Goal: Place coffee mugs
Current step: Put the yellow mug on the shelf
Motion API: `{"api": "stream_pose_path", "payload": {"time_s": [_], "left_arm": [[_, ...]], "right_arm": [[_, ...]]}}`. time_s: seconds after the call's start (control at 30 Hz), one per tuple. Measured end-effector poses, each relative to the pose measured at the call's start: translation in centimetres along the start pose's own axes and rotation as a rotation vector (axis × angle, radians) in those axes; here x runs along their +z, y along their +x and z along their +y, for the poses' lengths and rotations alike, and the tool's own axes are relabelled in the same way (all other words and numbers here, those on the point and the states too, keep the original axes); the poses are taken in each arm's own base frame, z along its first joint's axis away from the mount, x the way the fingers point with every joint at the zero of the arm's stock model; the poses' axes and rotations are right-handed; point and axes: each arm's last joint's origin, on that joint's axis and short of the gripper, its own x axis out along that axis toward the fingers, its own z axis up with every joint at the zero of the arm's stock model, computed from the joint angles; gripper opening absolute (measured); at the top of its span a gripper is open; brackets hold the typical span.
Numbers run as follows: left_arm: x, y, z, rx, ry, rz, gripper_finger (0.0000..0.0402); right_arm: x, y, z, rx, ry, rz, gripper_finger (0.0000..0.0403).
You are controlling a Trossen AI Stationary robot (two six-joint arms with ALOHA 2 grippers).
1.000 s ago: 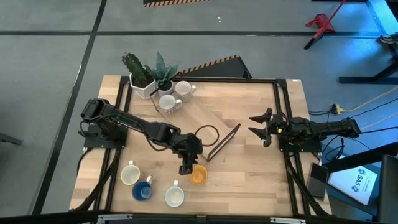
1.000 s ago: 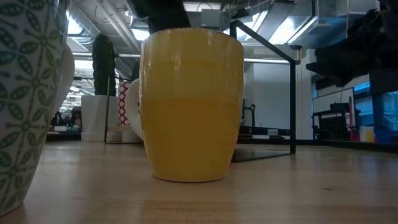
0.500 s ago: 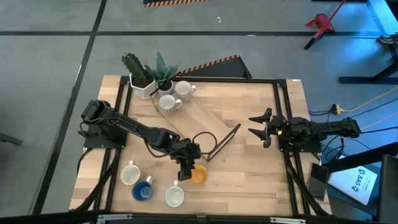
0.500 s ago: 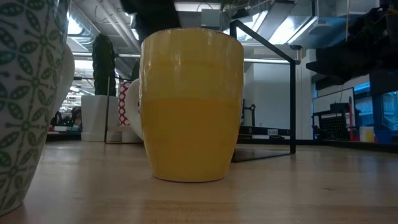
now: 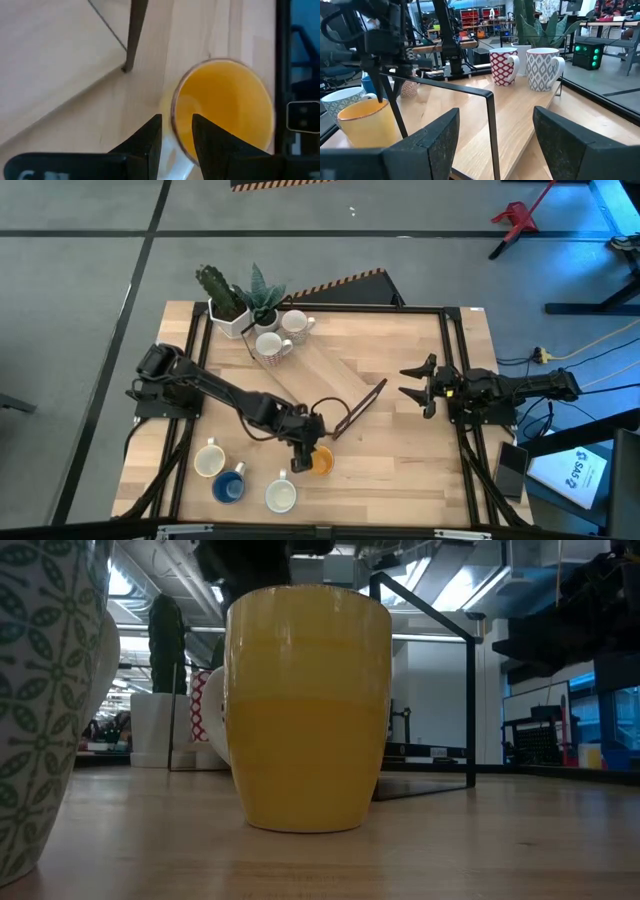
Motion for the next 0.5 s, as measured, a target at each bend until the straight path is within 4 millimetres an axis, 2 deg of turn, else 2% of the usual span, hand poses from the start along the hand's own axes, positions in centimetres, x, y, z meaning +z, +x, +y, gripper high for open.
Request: {"api": "stream_pose_path", "payload": {"time_s": [0.1, 0.3, 0.4, 0.5], "left_arm": [[-0.4, 0.7, -0.1, 0.007, -0.011, 0.026, 0.0102], [-1.1, 0.6, 0.1, 0.048, -0.071, 0.086, 0.0097], [-1.1, 0.6, 0.4, 0.066, -0.109, 0.098, 0.007], [-1.0, 0.6, 0.6, 0.07, -0.119, 0.094, 0.0021]], "right_arm": [[-0.1, 0.0, 0.0, 0.0, -0.001, 0.006, 0.0241], [-0.1, 0.1, 0.0, 0.001, -0.002, 0.011, 0.0241], [-0.1, 0.1, 0.0, 0.001, -0.002, 0.011, 0.0241], [-0.1, 0.1, 0.0, 0.001, -0.002, 0.011, 0.0241]]}}
